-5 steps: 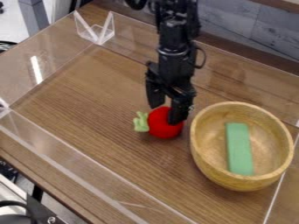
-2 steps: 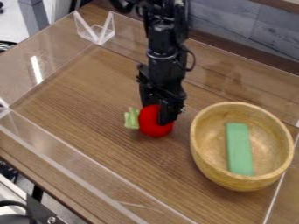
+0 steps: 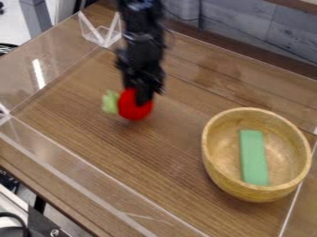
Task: Move the red fruit to the left
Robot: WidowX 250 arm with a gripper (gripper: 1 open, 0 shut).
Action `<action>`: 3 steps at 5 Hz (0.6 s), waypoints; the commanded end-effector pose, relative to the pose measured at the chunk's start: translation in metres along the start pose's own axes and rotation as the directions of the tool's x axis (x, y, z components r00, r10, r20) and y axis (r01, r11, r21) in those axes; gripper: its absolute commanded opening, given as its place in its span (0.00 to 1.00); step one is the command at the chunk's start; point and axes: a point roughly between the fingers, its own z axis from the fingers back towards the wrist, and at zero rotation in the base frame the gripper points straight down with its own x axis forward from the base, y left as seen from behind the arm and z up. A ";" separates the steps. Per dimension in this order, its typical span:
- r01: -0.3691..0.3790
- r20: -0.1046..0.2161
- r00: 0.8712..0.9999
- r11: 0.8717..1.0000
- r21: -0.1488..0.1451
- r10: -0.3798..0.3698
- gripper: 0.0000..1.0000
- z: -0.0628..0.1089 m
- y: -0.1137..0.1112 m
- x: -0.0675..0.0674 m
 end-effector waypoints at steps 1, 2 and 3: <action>-0.057 0.080 0.995 0.998 0.024 0.055 0.00 0.021 0.036 0.006; -0.030 0.063 0.998 1.000 0.006 0.030 0.00 0.003 0.026 0.007; -0.019 0.056 0.998 1.000 -0.009 0.020 0.00 -0.020 0.031 0.006</action>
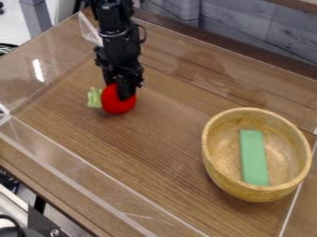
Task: Move the red fruit to the left
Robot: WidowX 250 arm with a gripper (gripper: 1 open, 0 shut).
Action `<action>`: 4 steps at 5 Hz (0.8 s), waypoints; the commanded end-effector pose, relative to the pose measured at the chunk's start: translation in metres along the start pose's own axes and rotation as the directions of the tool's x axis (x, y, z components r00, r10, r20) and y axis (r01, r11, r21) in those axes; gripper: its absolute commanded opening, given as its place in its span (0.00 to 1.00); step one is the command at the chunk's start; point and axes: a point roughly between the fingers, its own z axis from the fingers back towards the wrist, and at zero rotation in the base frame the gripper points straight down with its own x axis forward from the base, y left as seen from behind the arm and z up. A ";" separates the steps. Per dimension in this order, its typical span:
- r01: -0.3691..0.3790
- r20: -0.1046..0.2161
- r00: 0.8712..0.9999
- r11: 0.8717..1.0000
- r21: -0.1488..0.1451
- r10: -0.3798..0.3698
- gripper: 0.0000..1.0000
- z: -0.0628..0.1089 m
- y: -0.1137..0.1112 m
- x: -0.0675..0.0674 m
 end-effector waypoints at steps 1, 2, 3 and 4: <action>-0.003 0.024 1.000 1.000 -0.006 0.003 0.00 -0.001 0.013 -0.003; -0.100 0.037 0.994 0.995 -0.020 0.100 0.00 0.013 0.010 -0.003; -0.183 0.043 0.982 0.982 -0.034 0.185 0.00 0.024 0.007 -0.003; -0.186 0.040 0.981 0.981 -0.046 0.188 0.00 0.025 0.011 -0.002</action>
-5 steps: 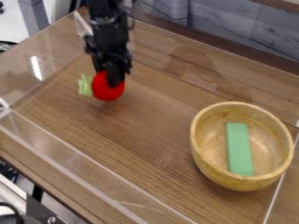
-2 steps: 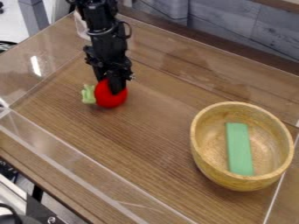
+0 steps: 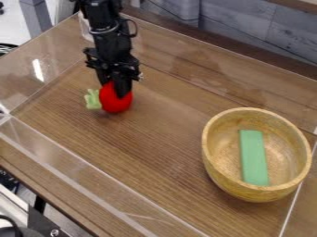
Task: Move the red fruit to the left
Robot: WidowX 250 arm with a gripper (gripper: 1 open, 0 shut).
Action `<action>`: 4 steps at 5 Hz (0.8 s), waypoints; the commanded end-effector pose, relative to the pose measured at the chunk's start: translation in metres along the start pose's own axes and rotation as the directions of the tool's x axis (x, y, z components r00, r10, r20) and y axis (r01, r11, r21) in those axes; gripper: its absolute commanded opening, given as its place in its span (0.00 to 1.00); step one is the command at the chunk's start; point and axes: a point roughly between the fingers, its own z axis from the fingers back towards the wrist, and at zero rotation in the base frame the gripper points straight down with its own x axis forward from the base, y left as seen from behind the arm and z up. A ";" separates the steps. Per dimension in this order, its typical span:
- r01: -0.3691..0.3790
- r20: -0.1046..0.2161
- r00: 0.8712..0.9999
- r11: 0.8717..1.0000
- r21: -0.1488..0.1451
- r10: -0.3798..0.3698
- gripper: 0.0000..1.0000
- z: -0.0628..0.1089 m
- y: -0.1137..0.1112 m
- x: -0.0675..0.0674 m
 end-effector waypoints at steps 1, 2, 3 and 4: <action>0.001 0.052 0.999 1.000 0.012 -0.001 0.00 0.017 0.007 0.010; -0.019 0.047 0.999 1.000 0.003 0.018 0.00 0.007 0.005 0.016; -0.037 0.045 0.998 0.999 -0.007 0.037 0.00 0.000 0.003 0.020; -0.053 0.045 0.998 0.998 -0.018 0.054 0.00 -0.006 0.000 0.024</action>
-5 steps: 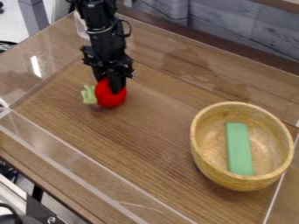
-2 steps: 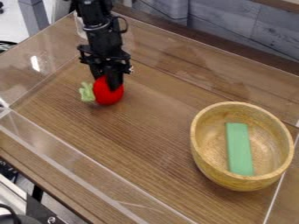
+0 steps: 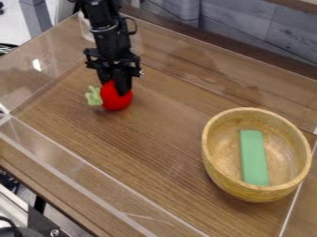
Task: Move the red fruit to the left
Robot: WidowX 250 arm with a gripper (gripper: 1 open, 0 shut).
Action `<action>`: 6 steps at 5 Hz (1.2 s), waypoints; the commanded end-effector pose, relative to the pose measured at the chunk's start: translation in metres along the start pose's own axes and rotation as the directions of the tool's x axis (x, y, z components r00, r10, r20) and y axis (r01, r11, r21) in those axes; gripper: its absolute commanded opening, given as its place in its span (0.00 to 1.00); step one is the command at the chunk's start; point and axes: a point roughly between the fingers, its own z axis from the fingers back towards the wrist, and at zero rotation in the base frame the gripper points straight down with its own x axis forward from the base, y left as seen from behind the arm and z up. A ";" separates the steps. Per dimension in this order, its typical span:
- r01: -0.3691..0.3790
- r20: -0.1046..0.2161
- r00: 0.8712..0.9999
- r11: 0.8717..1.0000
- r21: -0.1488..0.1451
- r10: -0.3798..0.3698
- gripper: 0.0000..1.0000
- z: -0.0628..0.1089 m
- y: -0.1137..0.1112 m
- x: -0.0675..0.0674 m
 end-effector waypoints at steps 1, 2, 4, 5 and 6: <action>0.019 0.023 1.000 1.000 -0.003 -0.019 0.00 0.013 -0.004 0.004; 0.032 0.021 0.999 0.999 -0.014 -0.032 0.00 0.023 -0.003 0.001; 0.115 0.008 0.993 0.993 -0.037 -0.114 0.00 0.018 0.006 0.002; 0.036 0.019 0.999 0.998 -0.047 -0.035 0.00 0.014 0.006 -0.003; -0.040 0.029 0.999 0.998 -0.056 0.042 0.00 0.012 0.005 -0.008</action>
